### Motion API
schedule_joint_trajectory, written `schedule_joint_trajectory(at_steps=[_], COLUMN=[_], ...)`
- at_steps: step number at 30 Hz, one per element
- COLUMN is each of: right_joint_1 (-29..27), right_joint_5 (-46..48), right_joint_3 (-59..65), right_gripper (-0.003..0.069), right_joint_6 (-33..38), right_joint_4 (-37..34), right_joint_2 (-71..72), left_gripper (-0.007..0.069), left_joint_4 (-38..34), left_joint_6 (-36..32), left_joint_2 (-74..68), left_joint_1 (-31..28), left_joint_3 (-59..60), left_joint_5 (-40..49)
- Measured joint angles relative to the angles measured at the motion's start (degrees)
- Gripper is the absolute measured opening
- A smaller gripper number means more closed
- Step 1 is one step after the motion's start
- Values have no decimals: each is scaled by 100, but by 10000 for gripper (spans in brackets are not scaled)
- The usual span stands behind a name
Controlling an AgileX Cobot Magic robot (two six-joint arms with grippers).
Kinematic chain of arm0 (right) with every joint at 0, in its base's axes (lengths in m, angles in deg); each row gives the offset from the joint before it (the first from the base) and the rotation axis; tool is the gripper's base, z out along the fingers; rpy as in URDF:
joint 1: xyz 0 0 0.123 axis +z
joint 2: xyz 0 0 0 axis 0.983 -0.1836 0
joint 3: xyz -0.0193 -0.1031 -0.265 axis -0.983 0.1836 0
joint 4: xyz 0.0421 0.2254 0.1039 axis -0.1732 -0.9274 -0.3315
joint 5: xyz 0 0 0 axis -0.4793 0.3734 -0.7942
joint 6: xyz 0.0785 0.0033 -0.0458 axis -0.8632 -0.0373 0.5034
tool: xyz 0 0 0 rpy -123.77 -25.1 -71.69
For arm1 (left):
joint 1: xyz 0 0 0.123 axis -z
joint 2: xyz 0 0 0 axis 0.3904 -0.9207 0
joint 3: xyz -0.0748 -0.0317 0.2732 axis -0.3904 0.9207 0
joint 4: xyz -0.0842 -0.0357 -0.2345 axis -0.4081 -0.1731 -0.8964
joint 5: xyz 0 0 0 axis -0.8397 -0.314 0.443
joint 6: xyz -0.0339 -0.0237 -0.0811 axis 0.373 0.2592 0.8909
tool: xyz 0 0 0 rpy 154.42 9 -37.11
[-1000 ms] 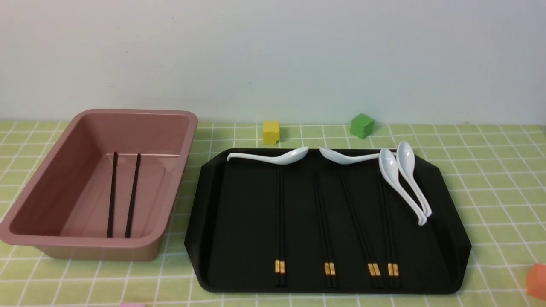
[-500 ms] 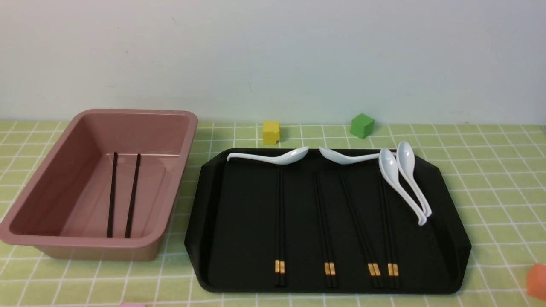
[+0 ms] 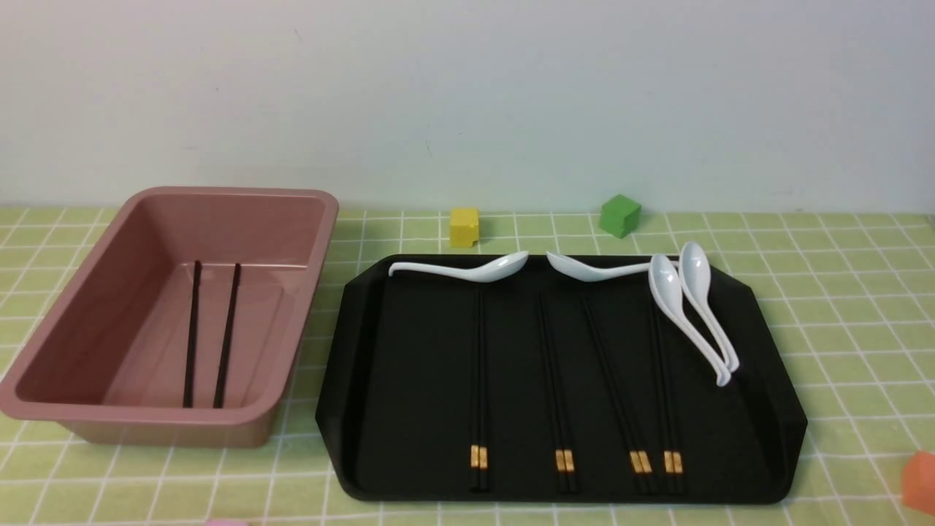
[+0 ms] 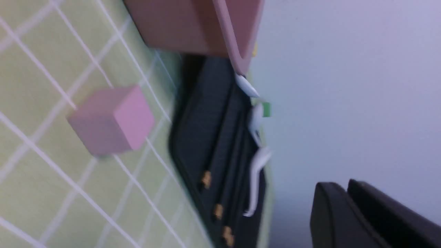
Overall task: On green tablecloth take chopsticks from black tray and put them in box.
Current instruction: 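Reach over to the black tray and grasp a pair of chopsticks with the left gripper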
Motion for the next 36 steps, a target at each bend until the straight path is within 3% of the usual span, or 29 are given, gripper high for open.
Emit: schedule_joint_trajectory(at_steps=[5,9,11,14,15,16,17,19,22,25,33,36], right_joint_1=[0,0,0,0,0,0,0,0,0,0,0,0], right_joint_5=[0,0,0,0,0,0,0,0,0,0,0,0], right_joint_3=[0,0,0,0,0,0,0,0,0,0,0,0], right_gripper=[240,240,240,240,240,240,240,240,240,240,240,240], right_joint_6=[0,0,0,0,0,0,0,0,0,0,0,0], right_joint_4=[0,0,0,0,0,0,0,0,0,7,2,2], right_joint_2=[0,0,0,0,0,0,0,0,0,0,0,0], left_gripper=[71,35,-13,-13,-13,-13,-13,-13,-13,-13,-13,-13], left_joint_4=[-856,-842,-542,123,178,588,709,1449,1738,1731,1814,1997], left_joint_6=[-21,-1025,-1892,-2778,-2815,-2989,-3029,-3100,-3144,-3093,-2571,-2381], left_joint_2=[0,-238,-813,-2110,-2211,-2925,-3135,-4632,-6036,-7117,-9821,-10446], left_joint_1=[0,0,0,0,0,0,0,0,0,150,1860,2196], left_joint_3=[-135,-1266,-1997,-2991,-2991,-3374,-3524,-4132,-4606,-5003,-6818,-7469], left_joint_5=[-659,-912,-446,932,1050,1899,2141,3656,4257,4154,3614,3619])
